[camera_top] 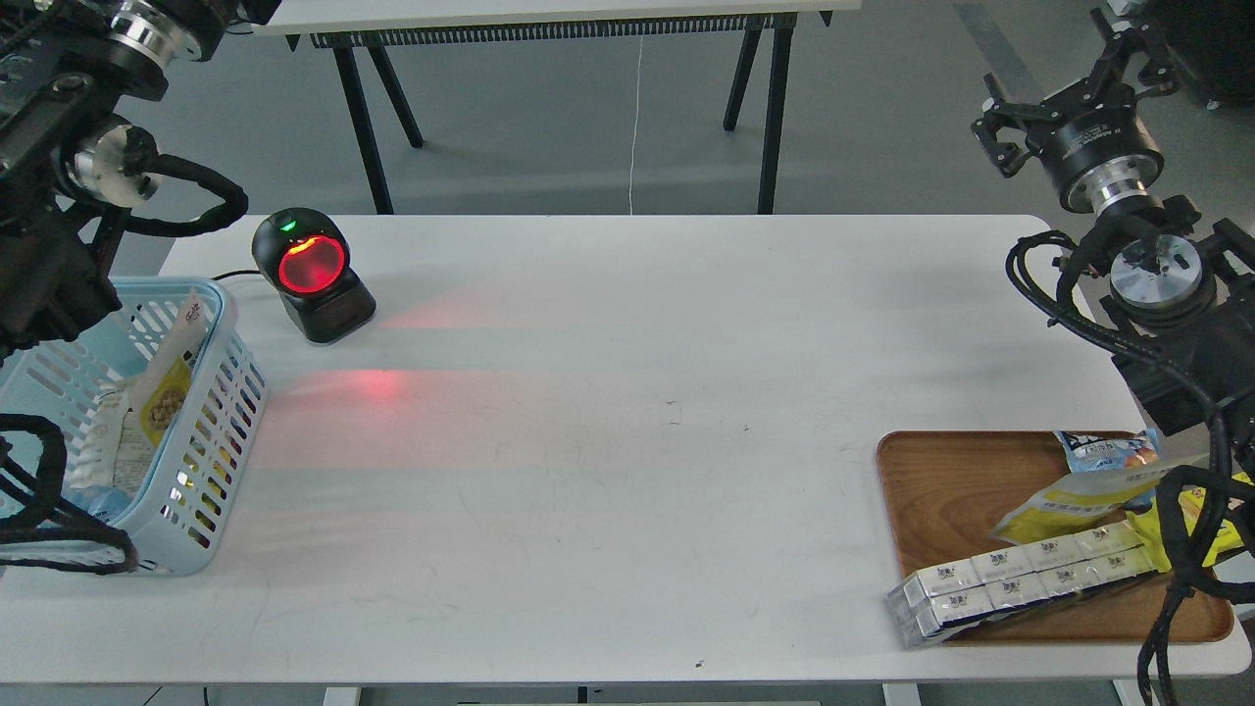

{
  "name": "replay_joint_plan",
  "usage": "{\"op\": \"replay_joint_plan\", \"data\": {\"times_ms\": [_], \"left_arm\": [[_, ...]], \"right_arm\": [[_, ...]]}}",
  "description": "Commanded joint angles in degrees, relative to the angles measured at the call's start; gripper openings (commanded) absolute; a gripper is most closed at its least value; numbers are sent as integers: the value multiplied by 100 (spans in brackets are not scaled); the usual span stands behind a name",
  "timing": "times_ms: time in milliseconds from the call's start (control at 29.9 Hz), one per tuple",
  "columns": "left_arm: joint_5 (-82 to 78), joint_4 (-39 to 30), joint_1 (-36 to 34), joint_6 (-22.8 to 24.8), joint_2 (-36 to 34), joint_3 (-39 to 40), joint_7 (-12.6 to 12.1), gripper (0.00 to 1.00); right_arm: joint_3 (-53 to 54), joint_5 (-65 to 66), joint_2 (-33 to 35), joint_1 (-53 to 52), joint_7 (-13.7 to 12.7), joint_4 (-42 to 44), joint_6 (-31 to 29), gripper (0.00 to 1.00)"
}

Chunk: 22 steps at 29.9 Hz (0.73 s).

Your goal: Scan snack and place in basket

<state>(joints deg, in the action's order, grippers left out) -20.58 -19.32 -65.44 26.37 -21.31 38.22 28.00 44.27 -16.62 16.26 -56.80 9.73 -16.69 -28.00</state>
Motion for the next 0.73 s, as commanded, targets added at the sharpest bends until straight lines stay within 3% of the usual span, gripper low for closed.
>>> {"op": "replay_joint_plan", "data": {"times_ms": [0, 334, 701], "left_arm": [[247, 279, 198, 163, 268, 624, 0, 99], [1030, 262, 945, 163, 787, 713, 0, 100], [1039, 218, 1024, 163, 875, 713, 0, 100]], "right_arm": [[29, 1, 0, 11, 29, 0, 0, 99], [292, -17, -62, 64, 12, -9, 0, 99], [292, -8, -71, -191, 29, -9, 0, 99]]}}
